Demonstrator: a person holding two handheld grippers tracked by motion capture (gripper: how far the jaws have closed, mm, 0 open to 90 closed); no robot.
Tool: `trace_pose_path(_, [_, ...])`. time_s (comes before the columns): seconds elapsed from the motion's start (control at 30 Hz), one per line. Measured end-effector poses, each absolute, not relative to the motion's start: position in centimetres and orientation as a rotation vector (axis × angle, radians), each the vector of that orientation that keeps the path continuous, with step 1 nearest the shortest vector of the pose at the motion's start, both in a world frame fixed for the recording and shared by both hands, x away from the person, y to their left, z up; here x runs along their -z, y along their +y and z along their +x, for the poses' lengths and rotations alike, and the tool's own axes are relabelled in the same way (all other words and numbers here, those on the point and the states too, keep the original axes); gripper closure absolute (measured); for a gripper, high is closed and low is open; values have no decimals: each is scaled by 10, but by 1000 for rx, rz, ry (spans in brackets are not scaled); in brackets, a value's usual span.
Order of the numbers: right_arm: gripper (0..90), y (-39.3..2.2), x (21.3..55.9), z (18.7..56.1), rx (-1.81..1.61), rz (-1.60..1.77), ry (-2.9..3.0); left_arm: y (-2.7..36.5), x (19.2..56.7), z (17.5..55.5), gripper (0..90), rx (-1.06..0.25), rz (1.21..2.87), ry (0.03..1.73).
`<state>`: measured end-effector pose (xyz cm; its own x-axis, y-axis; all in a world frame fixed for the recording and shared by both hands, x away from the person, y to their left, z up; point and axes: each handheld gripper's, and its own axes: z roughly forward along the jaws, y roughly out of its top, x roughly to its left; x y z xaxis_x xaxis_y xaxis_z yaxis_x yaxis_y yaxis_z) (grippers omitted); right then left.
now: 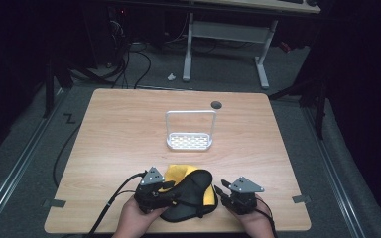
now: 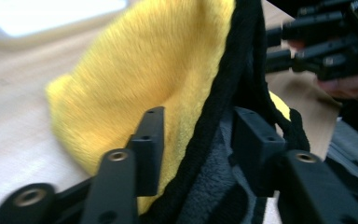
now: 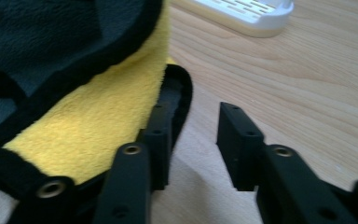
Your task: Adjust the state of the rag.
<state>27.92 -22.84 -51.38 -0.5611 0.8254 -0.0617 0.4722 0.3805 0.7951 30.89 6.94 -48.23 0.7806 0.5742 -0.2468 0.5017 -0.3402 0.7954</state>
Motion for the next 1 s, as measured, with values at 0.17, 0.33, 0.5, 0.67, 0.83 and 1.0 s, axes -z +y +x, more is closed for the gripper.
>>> trace_pose_path(0.17, [897,-223,511,278,-1018,1124,2235,61,463,316,473,-140,2008,767])
trace_pose_path(0.33, [900,-220,516,279,-1019,1107,2317,37,452,332,455,-164,2054,739])
trace_pose_path(0.5, [900,-212,518,277,-1001,1077,2366,25,453,343,625,-188,2116,770])
trace_pose_path(0.67, [900,-209,524,279,-959,1081,2396,52,452,344,784,-232,2069,824])
trace_pose_path(0.83, [900,-210,524,281,-945,1098,2386,95,456,349,822,-271,2020,925])
trace_pose_path(1.0, [900,-212,523,282,-919,1098,2375,137,475,350,824,-270,1991,1042])
